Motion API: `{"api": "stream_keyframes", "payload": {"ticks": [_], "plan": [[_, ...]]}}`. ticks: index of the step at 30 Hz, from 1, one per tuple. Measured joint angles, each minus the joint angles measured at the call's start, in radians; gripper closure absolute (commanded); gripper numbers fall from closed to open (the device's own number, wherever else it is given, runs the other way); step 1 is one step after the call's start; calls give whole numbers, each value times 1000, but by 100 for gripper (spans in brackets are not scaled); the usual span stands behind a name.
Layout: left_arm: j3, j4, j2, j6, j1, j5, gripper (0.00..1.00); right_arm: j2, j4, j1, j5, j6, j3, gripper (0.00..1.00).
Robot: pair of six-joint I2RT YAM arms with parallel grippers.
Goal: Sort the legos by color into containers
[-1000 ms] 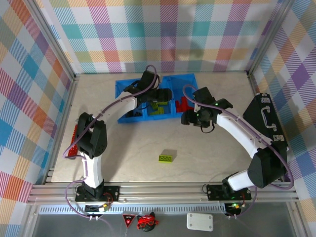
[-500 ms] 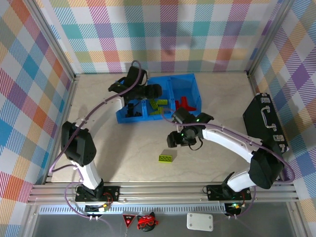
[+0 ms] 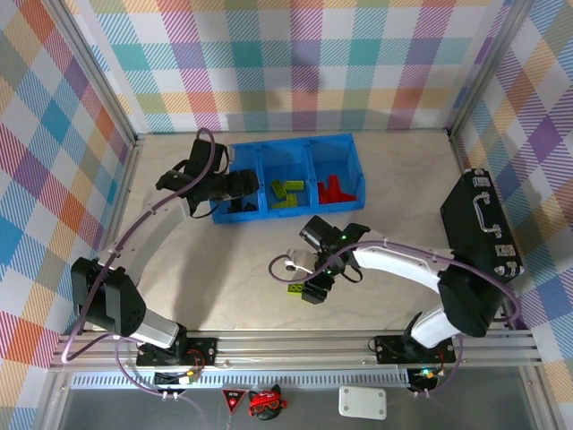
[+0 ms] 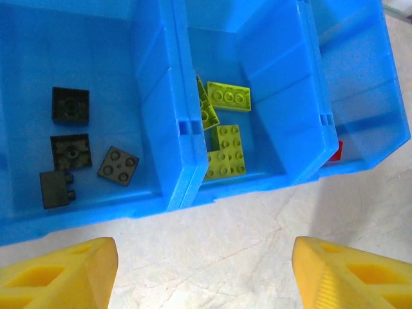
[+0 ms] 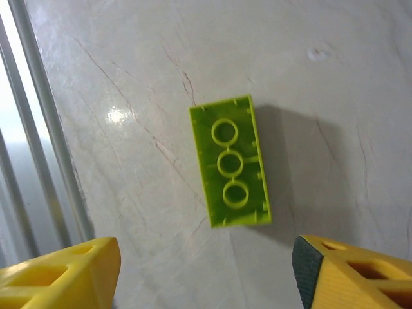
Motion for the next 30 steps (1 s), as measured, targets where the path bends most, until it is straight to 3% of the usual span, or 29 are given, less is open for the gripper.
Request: {"api": "stream_keyframes", "payload": {"ticks": [5,10,24,30], "plan": [[-21,-5,-37,3,5,-2,28,124,66,1,-24,-144,7,24],[-33,-5,-48,3,11,-3,28,197,139,11,-3,-201,5,27],[-41,-8,-50,3,12,-10,28,193,222,29,72,-234,-16,61],[-56,-31,-93,7,19,-37,28,174,222,30,54,-231,-17,64]]}}
